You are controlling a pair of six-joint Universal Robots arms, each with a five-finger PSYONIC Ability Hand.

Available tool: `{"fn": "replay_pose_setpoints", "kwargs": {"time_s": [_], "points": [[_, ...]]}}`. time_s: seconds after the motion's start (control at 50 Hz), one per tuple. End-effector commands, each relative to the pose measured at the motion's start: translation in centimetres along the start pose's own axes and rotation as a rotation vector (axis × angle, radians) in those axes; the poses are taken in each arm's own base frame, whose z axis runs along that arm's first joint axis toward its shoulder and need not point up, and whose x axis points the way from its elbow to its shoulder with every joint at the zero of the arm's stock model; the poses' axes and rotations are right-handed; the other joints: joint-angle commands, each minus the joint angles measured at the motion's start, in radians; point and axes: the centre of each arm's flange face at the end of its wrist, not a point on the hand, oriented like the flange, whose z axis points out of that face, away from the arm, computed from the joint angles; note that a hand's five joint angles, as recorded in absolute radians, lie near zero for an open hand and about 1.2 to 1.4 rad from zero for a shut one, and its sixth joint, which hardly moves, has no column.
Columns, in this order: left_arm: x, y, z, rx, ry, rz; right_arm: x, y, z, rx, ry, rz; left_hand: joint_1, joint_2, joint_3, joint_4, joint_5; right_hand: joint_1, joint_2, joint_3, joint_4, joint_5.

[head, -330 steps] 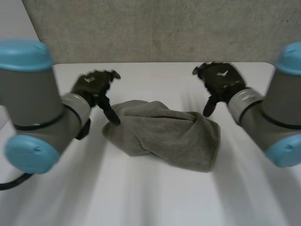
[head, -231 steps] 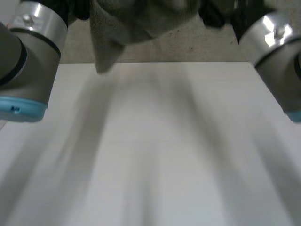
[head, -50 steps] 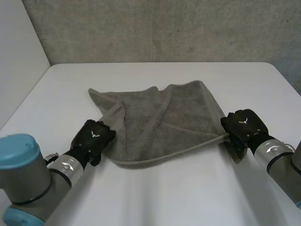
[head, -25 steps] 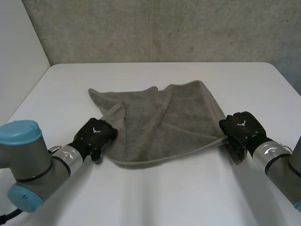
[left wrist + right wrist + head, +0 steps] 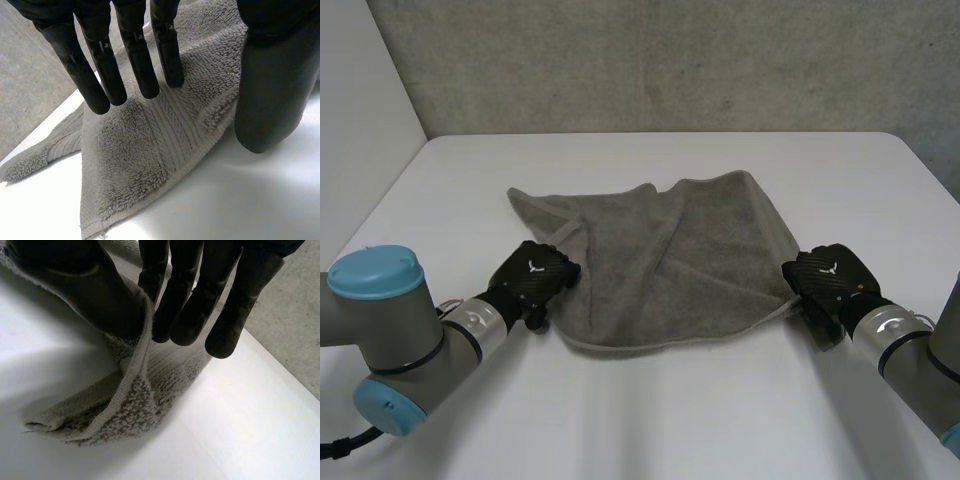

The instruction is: Fold the towel.

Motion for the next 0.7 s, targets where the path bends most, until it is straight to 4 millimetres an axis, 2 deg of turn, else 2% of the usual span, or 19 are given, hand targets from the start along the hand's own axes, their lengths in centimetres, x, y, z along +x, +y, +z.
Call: {"fn": "replay_pose_setpoints", "kwargs": {"time_s": [0.02, 0.16, 0.18, 0.2, 0.22, 0.24, 0.26, 0.36, 0.38, 0.4, 0.42, 0.48, 0.5, 0.58, 0.64, 0.66, 0.7], "points": [[0.1, -0.1, 0.0, 0.004, 0.004, 0.002, -0.1, 0.3, 0.1, -0.008, -0.006, 0.004, -0.072, -0.078, -0.073, -0.083, -0.243, 0.055, 0.076, 0.054, 0.053, 0.055], [0.3, 0.0, 0.1, 0.004, 0.005, 0.003, -0.1, 0.3, 0.1, -0.007, -0.007, 0.004, -0.054, -0.061, -0.056, -0.066, -0.226, 0.055, 0.076, 0.054, 0.053, 0.055], [0.3, 0.0, 0.1, 0.005, 0.004, 0.004, -0.1, 0.3, 0.1, -0.008, -0.006, 0.004, 0.077, 0.070, 0.075, 0.065, -0.095, 0.055, 0.076, 0.054, 0.053, 0.055], [0.3, 0.0, 0.1, 0.005, 0.004, 0.004, -0.1, 0.3, 0.1, -0.008, -0.006, 0.004, 0.078, 0.071, 0.076, 0.067, -0.094, 0.055, 0.076, 0.054, 0.053, 0.055], [0.1, -0.2, 0.2, 0.010, -0.001, 0.005, -0.1, 0.3, 0.1, -0.008, -0.006, 0.004, 0.319, 0.313, 0.318, 0.308, 0.148, 0.055, 0.076, 0.054, 0.053, 0.055], [0.1, -0.2, 0.2, 0.010, -0.001, 0.005, 0.0, 0.3, 0.1, -0.010, -0.002, 0.005, 0.322, 0.315, 0.320, 0.310, 0.150, 0.055, 0.076, 0.054, 0.053, 0.055], [-0.1, -0.4, 0.2, 0.017, -0.006, 0.009, 0.0, 0.3, 0.1, -0.010, -0.002, 0.005, 0.592, 0.585, 0.590, 0.581, 0.420, 0.055, 0.076, 0.054, 0.053, 0.055], [-0.8, -1.3, 0.0, 0.038, -0.034, 0.021, 0.8, -0.2, 0.1, 0.007, 0.028, 0.012, 0.630, 0.623, 0.628, 0.618, 0.458, 0.055, 0.076, 0.054, 0.053, 0.055], [-1.6, -2.3, -0.3, 0.055, -0.073, 0.033, 1.2, -0.7, 0.0, 0.017, 0.044, 0.007, 0.630, 0.623, 0.628, 0.618, 0.458, 0.055, 0.076, 0.054, 0.053, 0.055], [-2.0, -2.9, -0.6, 0.061, -0.106, 0.041, 2.0, -1.7, -0.3, 0.044, 0.075, -0.005, 0.630, 0.623, 0.628, 0.618, 0.458, 0.055, 0.076, 0.054, 0.053, 0.055], [-2.0, -2.9, -0.6, 0.061, -0.106, 0.041, 2.0, -1.7, -0.3, 0.044, 0.075, -0.005, 0.630, 0.623, 0.628, 0.618, 0.458, 0.055, 0.076, 0.054, 0.053, 0.055], [-3.7, -5.4, -1.9, 0.102, -0.235, 0.053, 4.9, -5.3, -1.9, 0.134, 0.171, -0.003, 0.630, 0.623, 0.628, 0.618, 0.458, 0.055, 0.076, 0.054, 0.053, 0.055], [-3.7, -5.4, -1.9, 0.102, -0.236, 0.053, 4.9, -5.3, -1.9, 0.134, 0.171, -0.003, 0.630, 0.623, 0.628, 0.618, 0.458, 0.055, 0.076, 0.054, 0.053, 0.055], [-5.4, -10.4, -5.4, 0.229, -0.377, 0.004, 7.7, -10.3, -4.6, 0.233, 0.205, 0.115, 0.630, 0.623, 0.628, 0.618, 0.458, 0.055, 0.076, 0.054, 0.053, 0.055], [-6.6, -14.9, -8.8, 0.371, -0.443, -0.044, 10.0, -14.4, -7.3, 0.274, 0.215, 0.108, 0.630, 0.623, 0.628, 0.618, 0.458, 0.055, 0.076, 0.054, 0.053, 0.055], [-6.6, -14.9, -8.8, 0.371, -0.444, -0.044, 10.0, -14.4, -7.3, 0.274, 0.215, 0.108, 0.630, 0.623, 0.628, 0.618, 0.458, 0.055, 0.076, 0.054, 0.053, 0.055], [-6.9, -17.4, -10.9, 0.431, -0.459, -0.051, 11.4, -17.0, -8.9, 0.280, 0.215, 0.080, 0.630, 0.623, 0.628, 0.618, 0.458, 0.055, 0.076, 0.054, 0.053, 0.055]]}}
